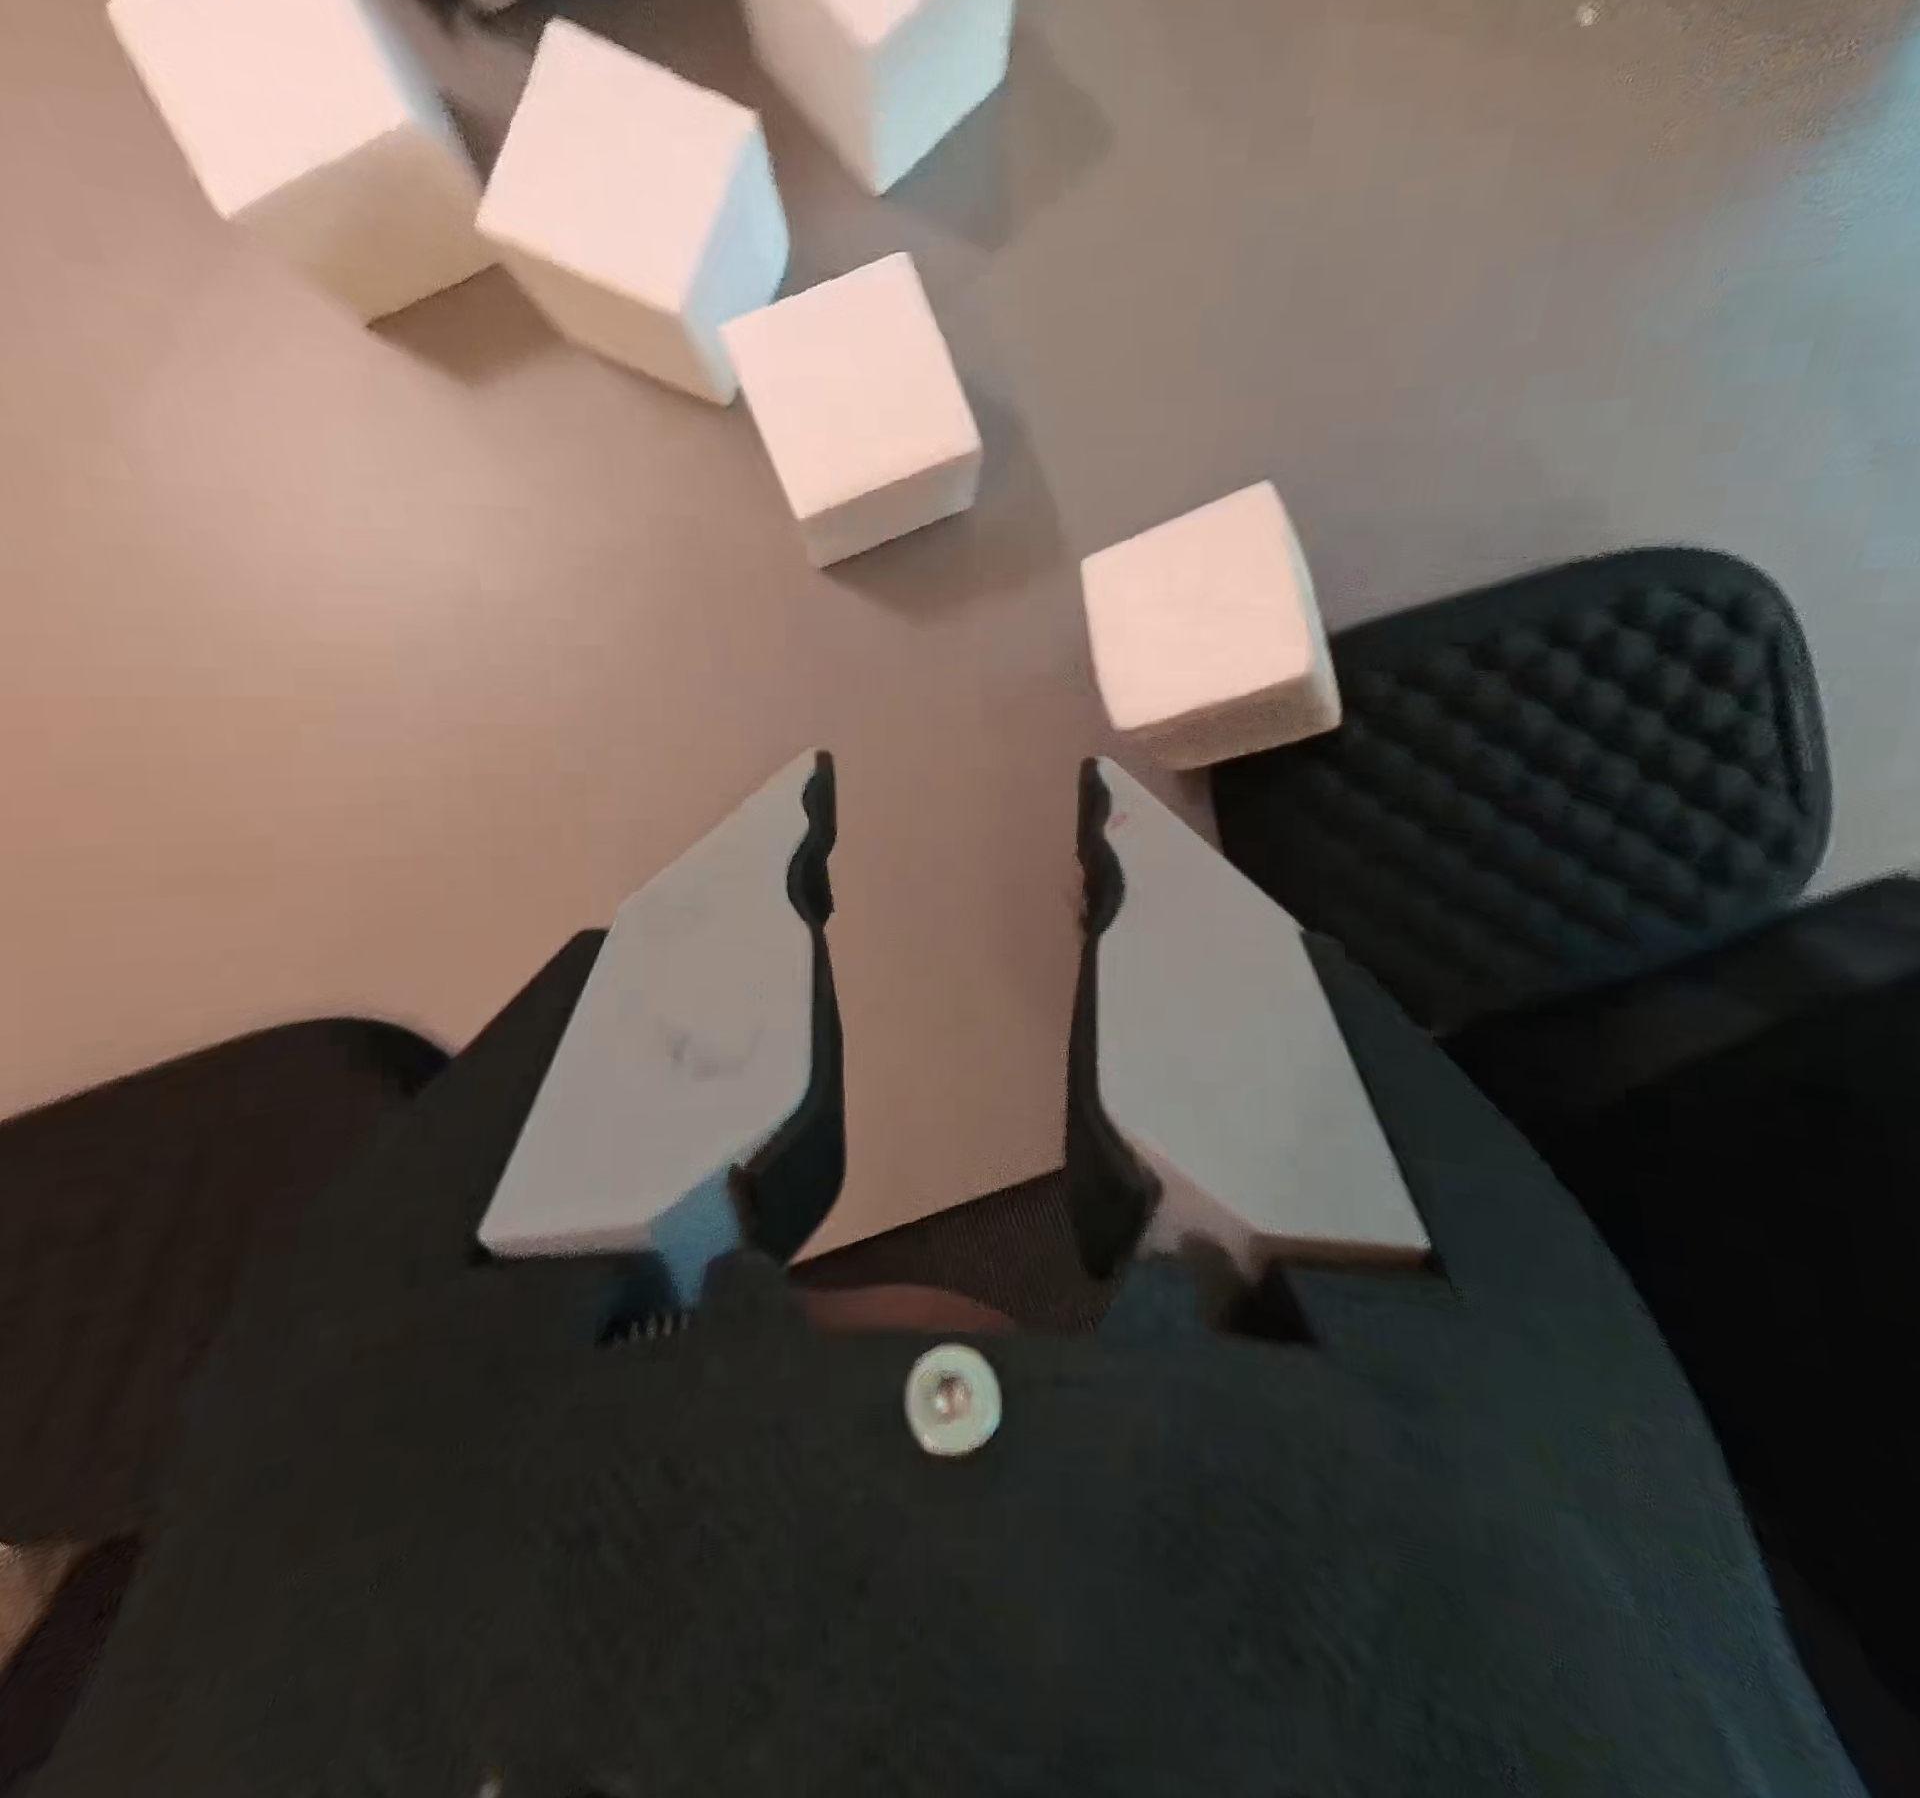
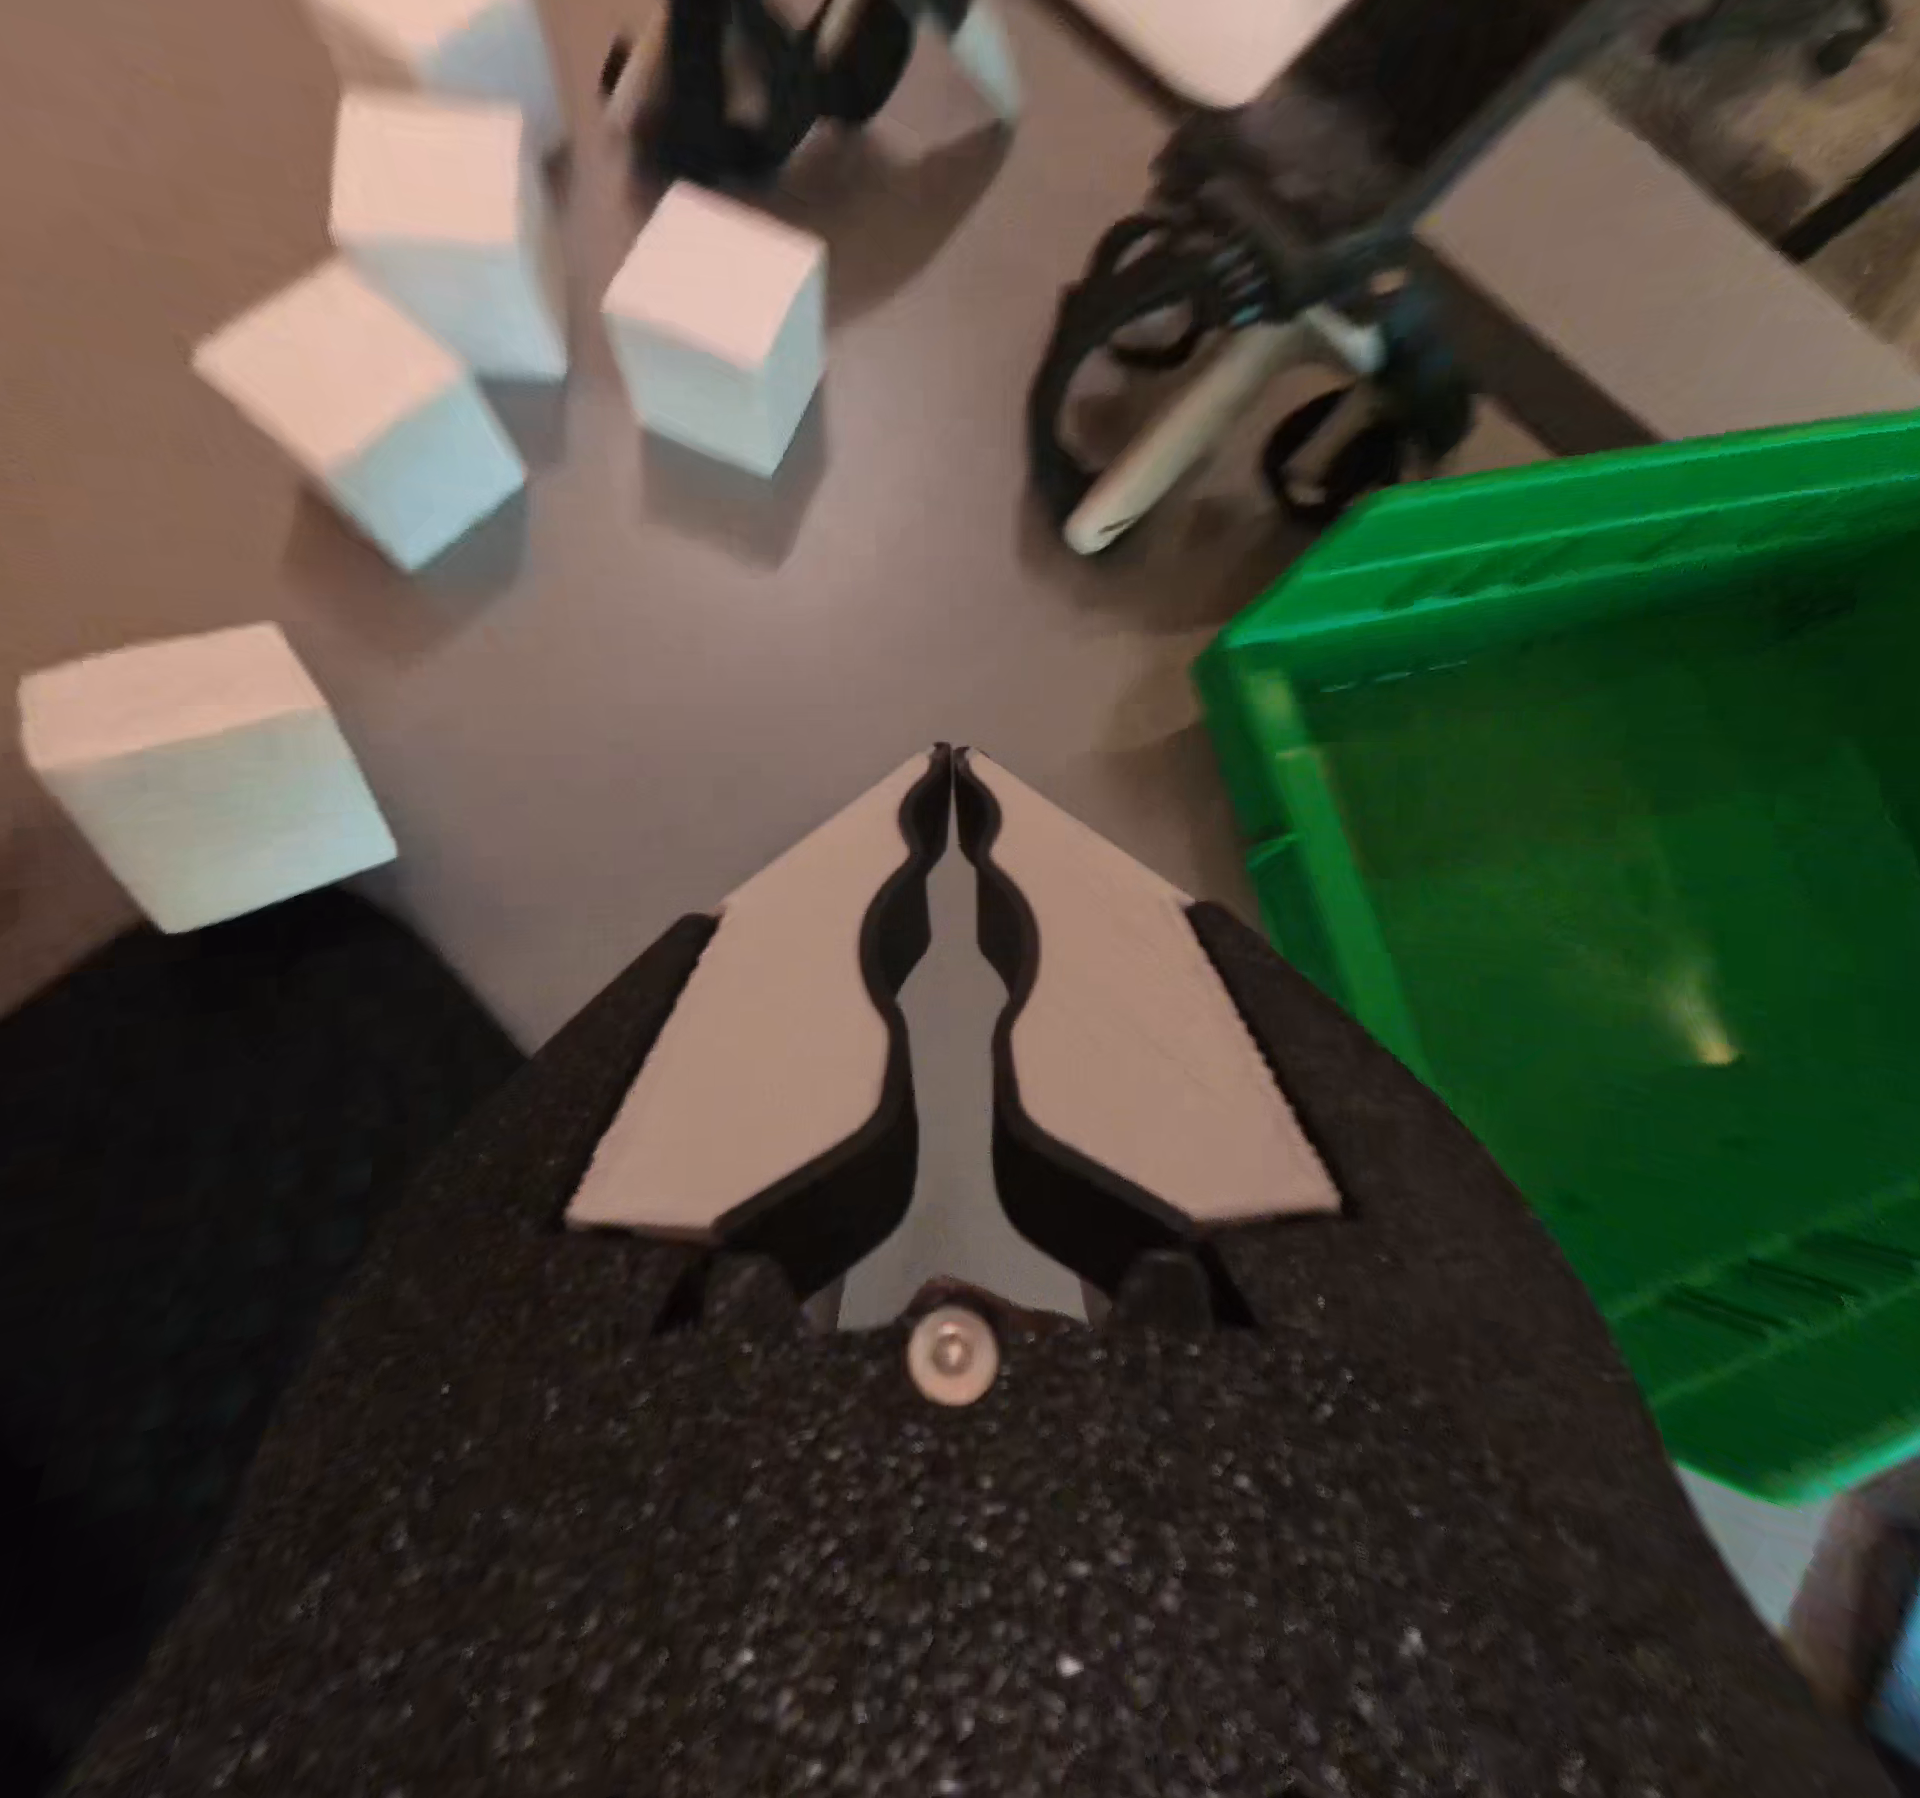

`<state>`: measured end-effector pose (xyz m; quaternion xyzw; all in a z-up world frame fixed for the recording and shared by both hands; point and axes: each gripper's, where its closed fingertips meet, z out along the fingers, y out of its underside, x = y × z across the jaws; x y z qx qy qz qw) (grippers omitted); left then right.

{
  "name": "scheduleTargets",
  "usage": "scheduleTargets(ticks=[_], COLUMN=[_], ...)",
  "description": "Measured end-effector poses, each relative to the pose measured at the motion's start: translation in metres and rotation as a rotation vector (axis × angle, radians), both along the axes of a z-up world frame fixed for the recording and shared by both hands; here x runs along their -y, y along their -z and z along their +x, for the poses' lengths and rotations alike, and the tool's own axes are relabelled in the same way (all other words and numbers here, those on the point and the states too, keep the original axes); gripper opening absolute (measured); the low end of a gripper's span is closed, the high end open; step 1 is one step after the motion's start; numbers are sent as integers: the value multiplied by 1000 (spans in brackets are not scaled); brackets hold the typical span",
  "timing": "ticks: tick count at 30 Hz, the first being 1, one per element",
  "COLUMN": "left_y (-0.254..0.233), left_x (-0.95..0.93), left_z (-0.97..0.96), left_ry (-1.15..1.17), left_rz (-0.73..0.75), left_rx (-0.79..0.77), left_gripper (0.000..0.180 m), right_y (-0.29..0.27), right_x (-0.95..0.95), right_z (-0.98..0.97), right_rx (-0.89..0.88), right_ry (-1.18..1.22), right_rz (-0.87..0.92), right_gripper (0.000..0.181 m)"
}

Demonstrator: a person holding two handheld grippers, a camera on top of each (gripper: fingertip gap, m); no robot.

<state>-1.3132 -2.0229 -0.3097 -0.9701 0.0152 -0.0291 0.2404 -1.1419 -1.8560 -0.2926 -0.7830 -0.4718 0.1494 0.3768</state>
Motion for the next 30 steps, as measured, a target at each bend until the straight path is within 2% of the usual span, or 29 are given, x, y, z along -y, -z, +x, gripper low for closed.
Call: scheduleTargets(ticks=[3, 5, 7, 8, 9, 11, 14, 16, 23, 30], left_y=[6, 10, 4, 0, -2, -2, -4, -8, -19, -20], left_x=[-13, -18, -7, 0, 3, -1, -22, -32, -49, -48], left_z=[-4, 1, 45, 59, 61, 53, 31, 23, 16, 6], left_ry=[-73, -60, 98, 138, 154, 189, 170, 148, 140, 160], left_rz=[11, -10, -114, -173, -195, -175, -70, -29, 57, 86], left_rx=[45, 87, 310, 374, 358, 221, -9, -89, -155, -158], left_gripper=[49, 65, 44, 49, 59, 58, 57, 59, 56, 56], right_y=[8, 24, 40, 46, 50, 57, 62, 58, 35, 21], right_x=[1, 18, 38, 46, 53, 60, 65, 62, 47, 56], right_z=[19, 34, 52, 60, 69, 85, 103, 111, 113, 106], right_rx=[-6, 31, 77, 91, 100, 107, 105, 107, 99, 119], right_ry=[-1, -33, -59, -63, -57, -26, 23, 47, 125, 147], right_rz=[-94, -139, -164, -173, -174, -174, -198, -179, -123, -80], right_gripper=[7, 8, 8, 8, 8, 8, 8, 9, 20, 20])
